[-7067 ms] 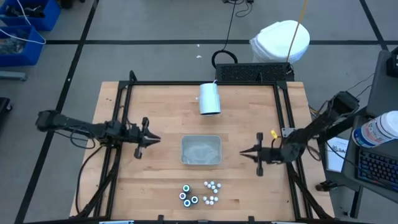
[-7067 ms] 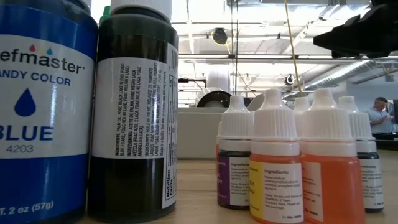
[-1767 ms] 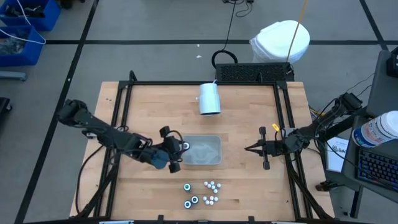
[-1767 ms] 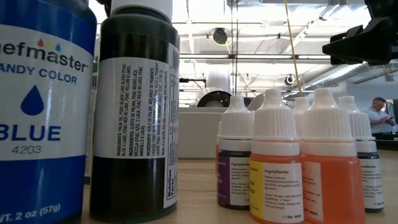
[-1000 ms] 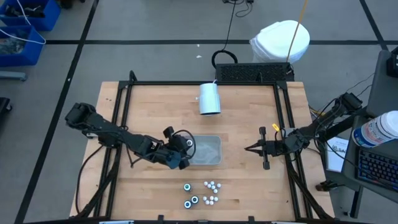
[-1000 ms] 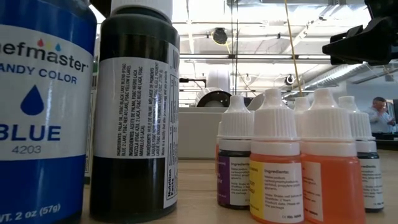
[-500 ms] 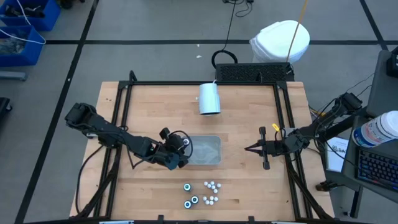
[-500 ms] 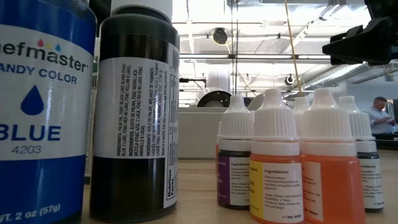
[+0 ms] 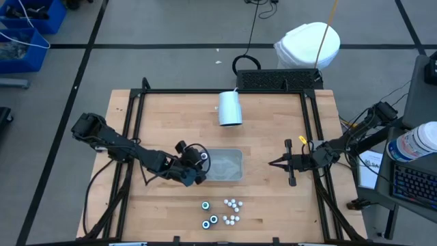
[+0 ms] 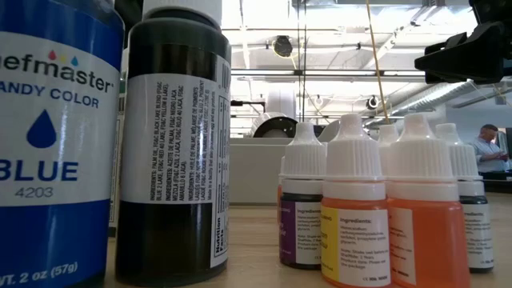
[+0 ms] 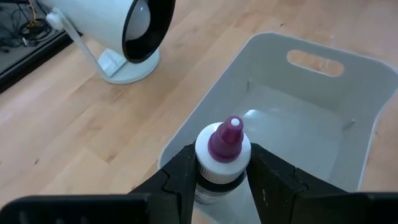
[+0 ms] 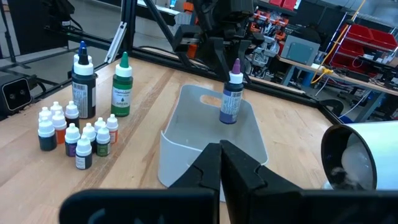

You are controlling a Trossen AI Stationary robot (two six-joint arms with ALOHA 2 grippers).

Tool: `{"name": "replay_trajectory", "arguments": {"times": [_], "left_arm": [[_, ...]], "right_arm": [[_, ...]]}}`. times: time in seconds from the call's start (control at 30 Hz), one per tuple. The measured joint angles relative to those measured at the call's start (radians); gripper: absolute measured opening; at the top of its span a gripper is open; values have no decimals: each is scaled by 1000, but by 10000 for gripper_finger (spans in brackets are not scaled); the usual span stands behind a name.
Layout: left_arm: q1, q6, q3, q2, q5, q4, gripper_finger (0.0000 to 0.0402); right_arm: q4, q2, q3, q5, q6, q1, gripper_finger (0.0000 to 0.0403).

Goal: Pick & Place food coloring
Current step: Put the large purple food coloring bottle into the gray bin

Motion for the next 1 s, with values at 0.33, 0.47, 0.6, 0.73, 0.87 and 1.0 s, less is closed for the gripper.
{"name": "replay_trajectory", "arguments": {"times": [0.33, 0.47, 0.6, 0.73, 0.87, 1.0], "left_arm": [[5, 18, -1, 38, 16, 24, 129], [15, 13, -1, 82, 17, 46, 129], [29, 16, 0, 101, 36, 70, 129], [39, 4, 0, 114, 44, 76, 129], [39, -17, 0, 112, 42, 62, 129], [38, -33, 0, 112, 33, 50, 129]], "right_arm": [[0, 0, 0, 0, 0, 0, 0], [0, 0, 0, 0, 0, 0, 0], [1, 3, 0, 0, 0, 0, 0], [2, 5, 0, 1, 0, 0, 0], [1, 7, 0, 1, 2, 0, 0], [1, 7, 0, 1, 3, 0, 0]]}}
